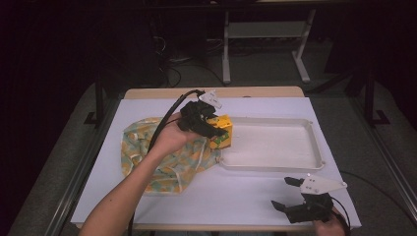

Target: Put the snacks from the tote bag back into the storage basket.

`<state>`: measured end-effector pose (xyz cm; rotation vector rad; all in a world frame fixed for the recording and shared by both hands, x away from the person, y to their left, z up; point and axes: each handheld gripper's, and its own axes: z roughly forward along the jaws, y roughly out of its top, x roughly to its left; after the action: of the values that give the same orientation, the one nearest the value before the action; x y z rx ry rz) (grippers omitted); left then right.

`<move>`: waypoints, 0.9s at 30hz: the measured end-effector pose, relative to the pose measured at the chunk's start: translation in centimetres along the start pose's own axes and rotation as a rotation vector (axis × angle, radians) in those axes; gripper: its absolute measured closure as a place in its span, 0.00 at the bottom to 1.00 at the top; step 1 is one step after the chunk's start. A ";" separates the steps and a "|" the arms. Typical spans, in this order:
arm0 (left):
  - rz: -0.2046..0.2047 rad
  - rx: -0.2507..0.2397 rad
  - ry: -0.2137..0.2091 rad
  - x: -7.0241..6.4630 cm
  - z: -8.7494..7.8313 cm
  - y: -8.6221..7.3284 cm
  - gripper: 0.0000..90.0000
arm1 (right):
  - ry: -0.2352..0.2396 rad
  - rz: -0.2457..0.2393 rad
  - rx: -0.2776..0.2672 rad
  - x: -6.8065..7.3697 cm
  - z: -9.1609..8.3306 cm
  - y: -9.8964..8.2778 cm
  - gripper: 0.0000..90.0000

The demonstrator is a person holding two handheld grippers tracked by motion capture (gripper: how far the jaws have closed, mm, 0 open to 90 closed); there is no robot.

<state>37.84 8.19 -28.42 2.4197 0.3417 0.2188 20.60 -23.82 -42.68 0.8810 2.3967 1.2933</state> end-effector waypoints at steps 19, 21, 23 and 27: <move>0.028 0.001 -0.052 -0.6 2.9 1.4 0.56 | -0.003 -0.002 -0.005 0.0 -0.3 0.0 0.15; 0.026 0.000 -0.055 -0.7 3.0 1.5 0.56 | -0.003 -0.003 -0.007 0.0 -0.3 0.0 0.15; 0.035 -0.001 -0.058 -0.8 3.3 1.6 0.56 | -0.002 -0.003 -0.006 0.0 -0.3 0.0 0.15; 0.037 -0.004 -0.070 -0.8 3.7 1.7 0.56 | -0.001 -0.005 -0.009 0.0 -0.3 0.0 0.15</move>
<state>38.33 4.48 -30.17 2.4242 0.2653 0.1510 20.44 -23.97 -42.54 0.8729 2.3892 1.3004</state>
